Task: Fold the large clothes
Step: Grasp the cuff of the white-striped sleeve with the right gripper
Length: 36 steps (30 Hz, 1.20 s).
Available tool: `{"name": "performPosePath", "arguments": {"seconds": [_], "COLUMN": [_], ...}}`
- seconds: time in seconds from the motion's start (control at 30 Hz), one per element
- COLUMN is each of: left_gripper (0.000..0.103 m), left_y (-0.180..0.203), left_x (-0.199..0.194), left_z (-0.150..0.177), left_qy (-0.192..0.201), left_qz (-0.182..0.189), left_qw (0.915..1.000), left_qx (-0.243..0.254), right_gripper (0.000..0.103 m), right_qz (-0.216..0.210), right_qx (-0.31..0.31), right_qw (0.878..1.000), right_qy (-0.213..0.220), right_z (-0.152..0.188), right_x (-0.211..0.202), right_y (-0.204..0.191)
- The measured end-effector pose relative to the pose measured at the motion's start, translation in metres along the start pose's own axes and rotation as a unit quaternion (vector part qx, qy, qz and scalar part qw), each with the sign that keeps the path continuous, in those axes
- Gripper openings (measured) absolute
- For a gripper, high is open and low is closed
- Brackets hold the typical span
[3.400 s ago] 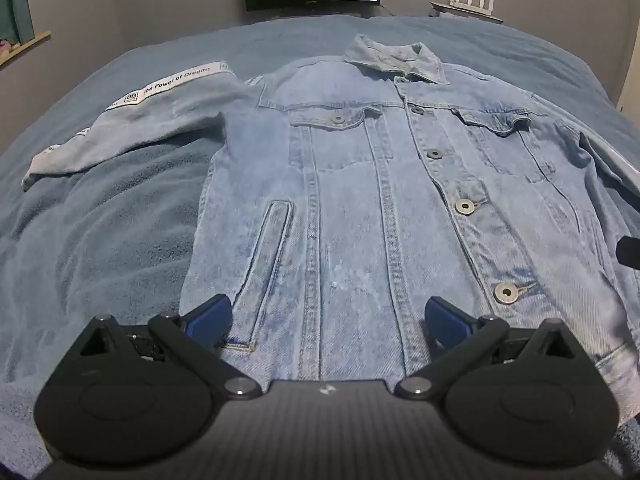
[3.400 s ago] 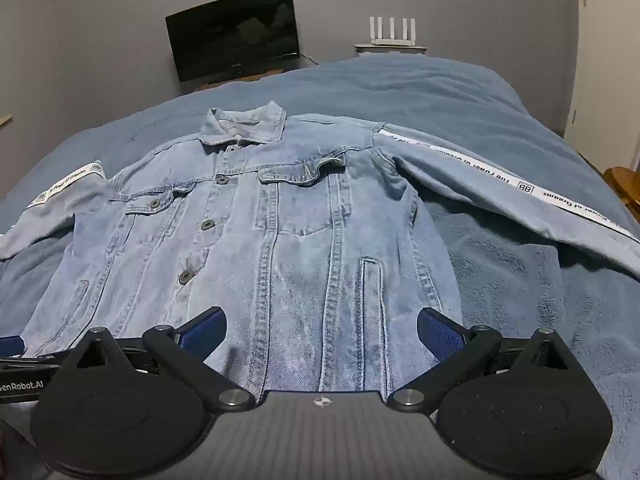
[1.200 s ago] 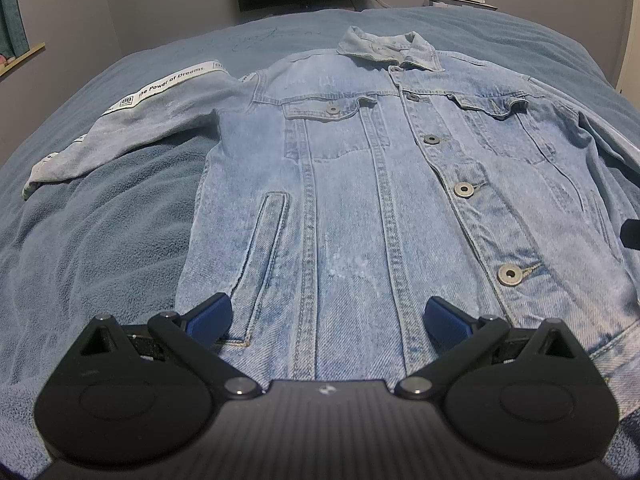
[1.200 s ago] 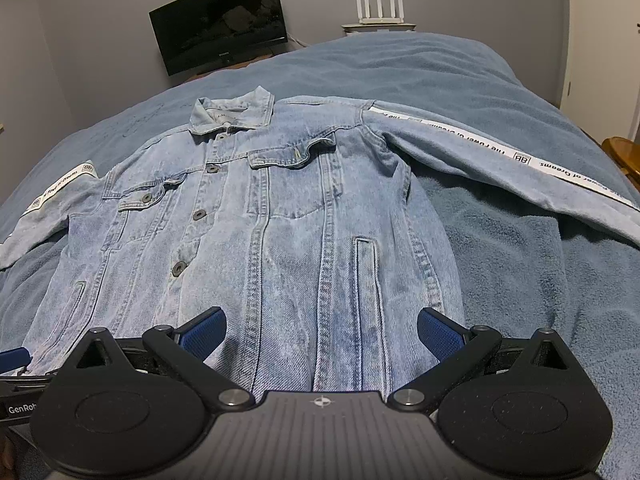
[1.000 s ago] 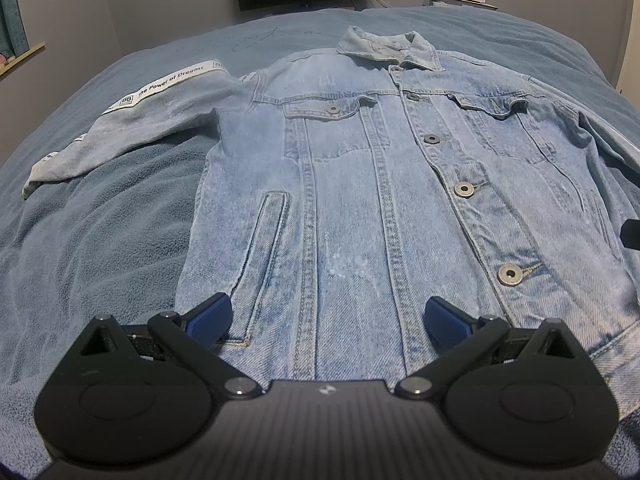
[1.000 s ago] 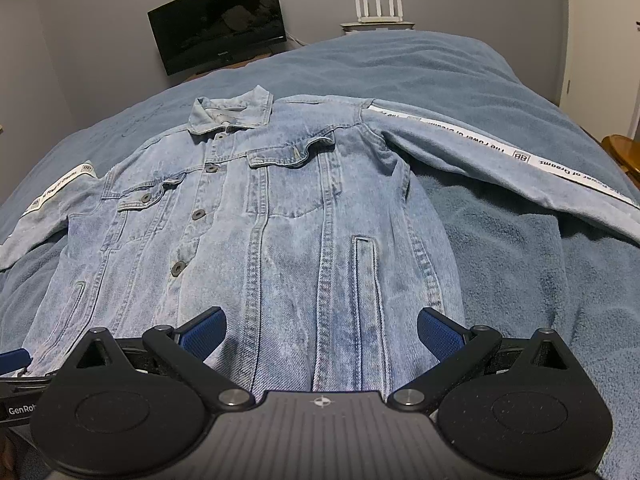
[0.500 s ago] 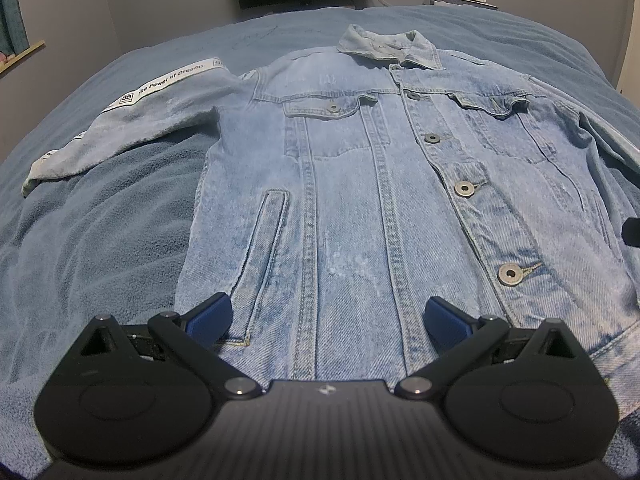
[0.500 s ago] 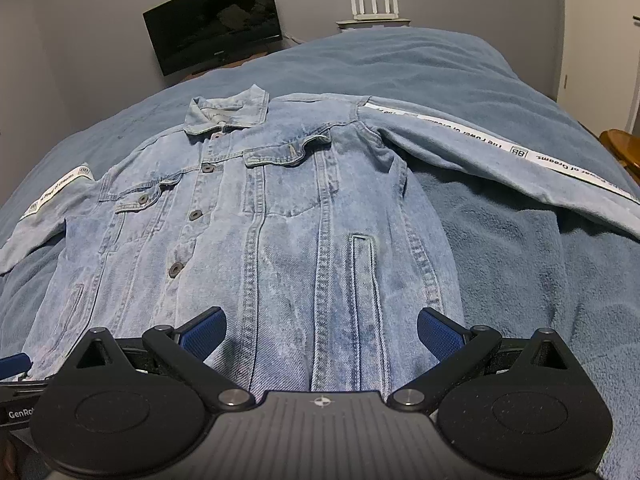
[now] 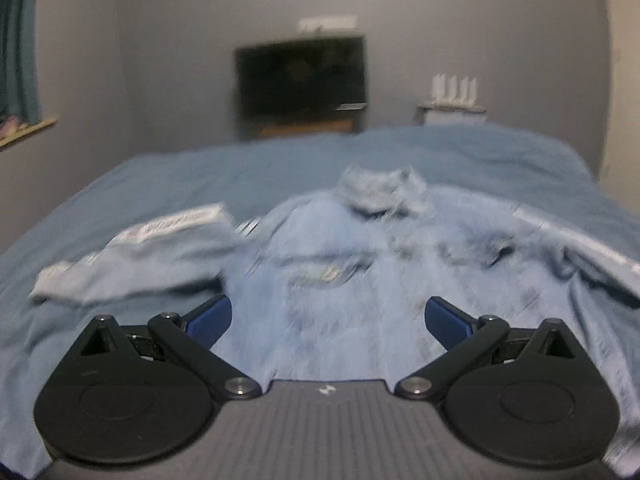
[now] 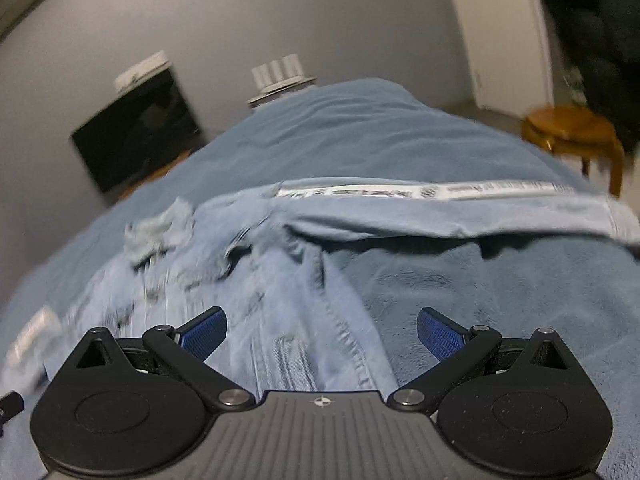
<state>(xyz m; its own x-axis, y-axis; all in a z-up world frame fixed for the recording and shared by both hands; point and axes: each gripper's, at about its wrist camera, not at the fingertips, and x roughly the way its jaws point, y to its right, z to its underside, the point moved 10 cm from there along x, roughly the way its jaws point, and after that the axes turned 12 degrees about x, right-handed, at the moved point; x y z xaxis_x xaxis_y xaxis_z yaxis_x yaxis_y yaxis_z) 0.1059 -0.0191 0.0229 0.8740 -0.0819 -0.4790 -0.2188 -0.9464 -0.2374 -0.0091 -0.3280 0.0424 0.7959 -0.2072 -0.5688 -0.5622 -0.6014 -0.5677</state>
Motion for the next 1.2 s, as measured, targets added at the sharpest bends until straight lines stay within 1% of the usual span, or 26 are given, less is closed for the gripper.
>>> {"name": "performPosePath", "arguments": {"seconds": [0.03,0.07,0.13,0.17,0.23,0.3,0.37,0.43,0.47,0.53,0.6,0.63,0.7,0.77,0.8,0.83,0.87,0.9,0.93,1.0,1.07,1.13,1.17,1.2], "left_gripper": [0.103,0.103,0.103,0.103,0.103,0.103,0.103,0.103,0.103,0.103,0.103,0.103,0.103,0.103,0.103,0.103,0.103,0.103,0.103,0.103,0.103,0.103,0.103,0.103], "left_y": [0.004,0.008,0.017,0.021,0.027,0.031,0.033,0.033,0.033,0.032,0.03,0.029,0.028,0.025,0.024,0.024,0.024,0.024,0.024,0.023,0.022,0.02,0.019,0.019], "left_x": [0.005,0.013,0.029,0.036,0.05,0.062,0.071,0.078,0.08,0.088,0.094,0.097,0.103,0.109,0.111,0.112,0.112,0.113,0.113,0.115,0.119,0.122,0.124,0.125], "left_z": [-0.006,-0.008,-0.005,0.001,0.018,0.037,0.056,0.069,0.072,0.077,0.081,0.082,0.086,0.091,0.092,0.092,0.091,0.09,0.089,0.087,0.086,0.084,0.083,0.084], "left_qy": [0.0,-0.012,-0.047,-0.062,-0.088,-0.108,-0.129,-0.144,-0.148,-0.157,-0.164,-0.169,-0.179,-0.189,-0.19,-0.189,-0.186,-0.185,-0.183,-0.179,-0.176,-0.172,-0.17,-0.17], "left_qz": [0.018,0.035,0.06,0.07,0.09,0.095,0.092,0.095,0.098,0.111,0.124,0.129,0.136,0.141,0.144,0.145,0.145,0.145,0.145,0.145,0.145,0.145,0.146,0.147], "left_qw": [0.9998,0.9992,0.997,0.9955,0.9921,0.9895,0.9871,0.9846,0.9837,0.9812,0.9787,0.9769,0.9736,0.9701,0.969,0.9689,0.9692,0.9694,0.9697,0.9708,0.9714,0.9723,0.9725,0.9724], "left_qx": [0.008,0.014,0.014,0.01,0.006,0.01,0.022,0.029,0.027,0.013,-0.011,-0.021,-0.04,-0.056,-0.064,-0.068,-0.071,-0.071,-0.07,-0.067,-0.066,-0.065,-0.064,-0.064], "right_gripper": [0.103,0.103,0.102,0.102,0.099,0.095,0.088,0.076,0.072,0.063,0.058,0.058,0.058,0.056,0.051,0.043,0.039,0.029,0.024,0.024,0.024,0.023,0.023,0.025], "right_qz": [0.002,0.001,-0.01,-0.012,-0.003,0.012,0.024,0.032,0.033,0.025,0.01,0.01,0.026,0.036,0.037,0.038,0.038,0.042,0.045,0.051,0.056,0.066,0.065,0.061], "right_qx": [0.025,0.052,0.113,0.141,0.194,0.239,0.273,0.301,0.316,0.347,0.376,0.381,0.381,0.392,0.402,0.413,0.418,0.418,0.414,0.398,0.393,0.411,0.427,0.438], "right_qw": [1.0,0.999,0.993,0.989,0.98,0.971,0.961,0.953,0.948,0.937,0.926,0.924,0.922,0.917,0.913,0.908,0.904,0.902,0.902,0.905,0.906,0.898,0.891,0.887], "right_qy": [-0.003,-0.008,-0.026,-0.031,-0.033,-0.03,-0.025,-0.017,-0.013,0.003,0.028,0.039,0.055,0.059,0.061,0.068,0.08,0.098,0.113,0.139,0.145,0.14,0.138,0.135], "right_z": [-0.007,-0.014,-0.028,-0.034,-0.045,-0.053,-0.057,-0.06,-0.062,-0.069,-0.078,-0.081,-0.09,-0.094,-0.093,-0.093,-0.096,-0.101,-0.106,-0.118,-0.126,-0.125,-0.123,-0.122], "right_x": [0.003,0.005,0.012,0.016,0.023,0.03,0.038,0.045,0.05,0.055,0.059,0.061,0.071,0.079,0.083,0.087,0.087,0.086,0.084,0.081,0.087,0.098,0.104,0.108], "right_y": [0.009,0.018,0.04,0.051,0.077,0.102,0.119,0.134,0.138,0.15,0.161,0.165,0.168,0.177,0.182,0.187,0.192,0.196,0.199,0.202,0.208,0.218,0.224,0.226]}}
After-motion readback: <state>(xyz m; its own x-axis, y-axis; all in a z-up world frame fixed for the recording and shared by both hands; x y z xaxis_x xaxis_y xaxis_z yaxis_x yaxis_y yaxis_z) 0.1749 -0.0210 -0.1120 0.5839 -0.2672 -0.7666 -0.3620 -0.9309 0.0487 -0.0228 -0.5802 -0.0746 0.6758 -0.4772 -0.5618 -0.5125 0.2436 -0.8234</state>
